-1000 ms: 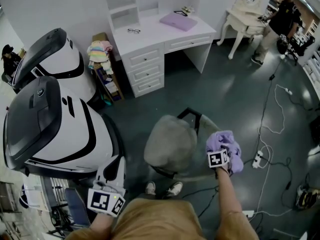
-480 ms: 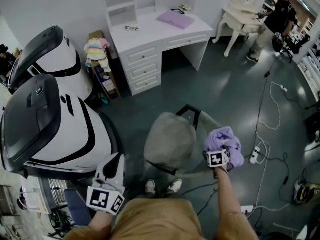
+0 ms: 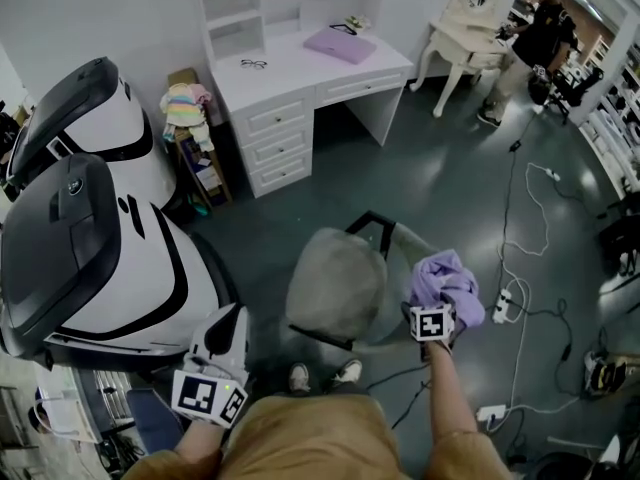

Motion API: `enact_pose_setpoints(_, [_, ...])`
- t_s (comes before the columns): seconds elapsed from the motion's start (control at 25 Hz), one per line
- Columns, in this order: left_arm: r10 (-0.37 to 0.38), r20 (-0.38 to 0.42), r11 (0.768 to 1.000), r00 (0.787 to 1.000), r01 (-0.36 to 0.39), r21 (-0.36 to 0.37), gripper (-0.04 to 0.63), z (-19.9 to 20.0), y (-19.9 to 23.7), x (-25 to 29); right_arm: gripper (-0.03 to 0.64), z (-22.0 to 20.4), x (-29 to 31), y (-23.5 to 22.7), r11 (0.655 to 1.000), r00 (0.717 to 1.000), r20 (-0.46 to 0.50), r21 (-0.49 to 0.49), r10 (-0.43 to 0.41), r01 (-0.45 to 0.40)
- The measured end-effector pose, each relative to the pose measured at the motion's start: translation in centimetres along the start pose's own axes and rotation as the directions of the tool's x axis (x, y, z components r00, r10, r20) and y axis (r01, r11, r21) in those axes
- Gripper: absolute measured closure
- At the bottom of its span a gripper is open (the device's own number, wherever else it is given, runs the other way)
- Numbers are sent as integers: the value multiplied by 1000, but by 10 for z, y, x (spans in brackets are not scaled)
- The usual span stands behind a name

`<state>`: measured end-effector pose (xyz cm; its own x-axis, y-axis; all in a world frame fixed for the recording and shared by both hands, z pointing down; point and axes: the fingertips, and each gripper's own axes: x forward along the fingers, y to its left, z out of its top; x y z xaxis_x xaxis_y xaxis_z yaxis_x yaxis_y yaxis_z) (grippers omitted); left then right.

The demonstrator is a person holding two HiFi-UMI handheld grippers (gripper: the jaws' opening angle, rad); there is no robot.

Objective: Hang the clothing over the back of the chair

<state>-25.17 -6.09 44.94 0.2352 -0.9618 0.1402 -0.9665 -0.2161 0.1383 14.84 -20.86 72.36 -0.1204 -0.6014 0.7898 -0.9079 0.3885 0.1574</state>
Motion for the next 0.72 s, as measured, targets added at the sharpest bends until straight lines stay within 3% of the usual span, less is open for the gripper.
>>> enact_pose_setpoints(0.12, [-7, 9, 1000, 1000, 7, -3, 592, 0, 6, -4, 201, -3, -13, 8, 999, 1000, 13, 33, -6, 6])
enact_pose_setpoints(0.28, [-15, 18, 1000, 1000, 15, -15, 592, -3, 11, -8, 313, -23, -32, 21, 988, 1000, -15, 156, 11, -8])
enact_pose_setpoints(0.56, [-62, 29, 998, 998, 63, -30, 592, -9, 0, 5, 479, -32, -61, 26, 966, 999, 33, 258, -10, 1])
enact_pose_setpoints(0.72, [-83, 30, 996, 996, 84, -32, 592, -11, -9, 9, 611, -37, -82, 19, 951, 997, 66, 308, -47, 24])
